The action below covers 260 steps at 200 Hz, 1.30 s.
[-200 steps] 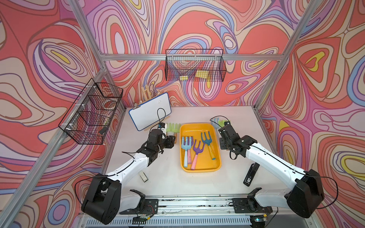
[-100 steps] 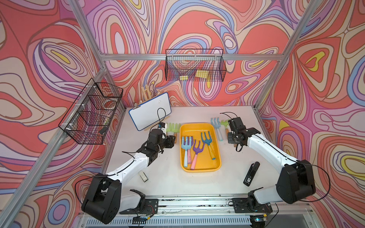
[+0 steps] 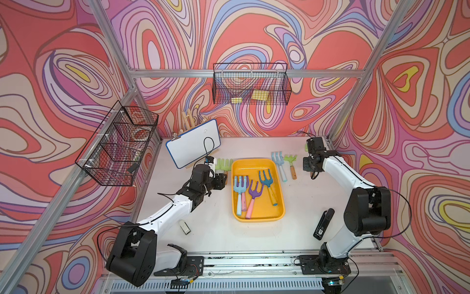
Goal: Take the hand rake out of the storage box
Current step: Place the rake at the center of the board.
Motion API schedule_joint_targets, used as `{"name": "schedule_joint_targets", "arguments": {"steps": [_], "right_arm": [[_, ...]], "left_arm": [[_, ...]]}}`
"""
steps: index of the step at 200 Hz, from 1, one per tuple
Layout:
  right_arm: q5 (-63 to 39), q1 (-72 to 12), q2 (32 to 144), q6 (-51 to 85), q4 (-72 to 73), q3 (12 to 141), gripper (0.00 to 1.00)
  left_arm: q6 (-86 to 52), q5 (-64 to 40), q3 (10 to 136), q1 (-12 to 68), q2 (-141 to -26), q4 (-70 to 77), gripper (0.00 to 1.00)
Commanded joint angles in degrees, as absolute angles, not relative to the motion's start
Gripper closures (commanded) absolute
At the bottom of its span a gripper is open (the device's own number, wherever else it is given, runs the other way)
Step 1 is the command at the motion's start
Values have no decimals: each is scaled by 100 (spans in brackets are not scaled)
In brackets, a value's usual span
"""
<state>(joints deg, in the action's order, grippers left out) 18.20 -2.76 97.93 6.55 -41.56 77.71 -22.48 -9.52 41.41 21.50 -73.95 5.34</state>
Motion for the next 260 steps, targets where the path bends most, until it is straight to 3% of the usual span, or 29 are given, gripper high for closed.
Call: {"name": "schedule_joint_targets", "arguments": {"steps": [1, 129, 260], "right_arm": [[1685, -147, 10010, 538, -4082, 7934, 85], [1082, 214, 11579, 340, -3842, 9003, 87], [744, 251, 12154, 332, -3732, 9137, 85]], "left_arm": [[-2151, -1063, 4289, 2162, -7435, 426, 46], [-2152, -1123, 4258, 2167, -7449, 501, 46], [-2162, -1088, 4261, 2170, -7449, 475, 46]]}}
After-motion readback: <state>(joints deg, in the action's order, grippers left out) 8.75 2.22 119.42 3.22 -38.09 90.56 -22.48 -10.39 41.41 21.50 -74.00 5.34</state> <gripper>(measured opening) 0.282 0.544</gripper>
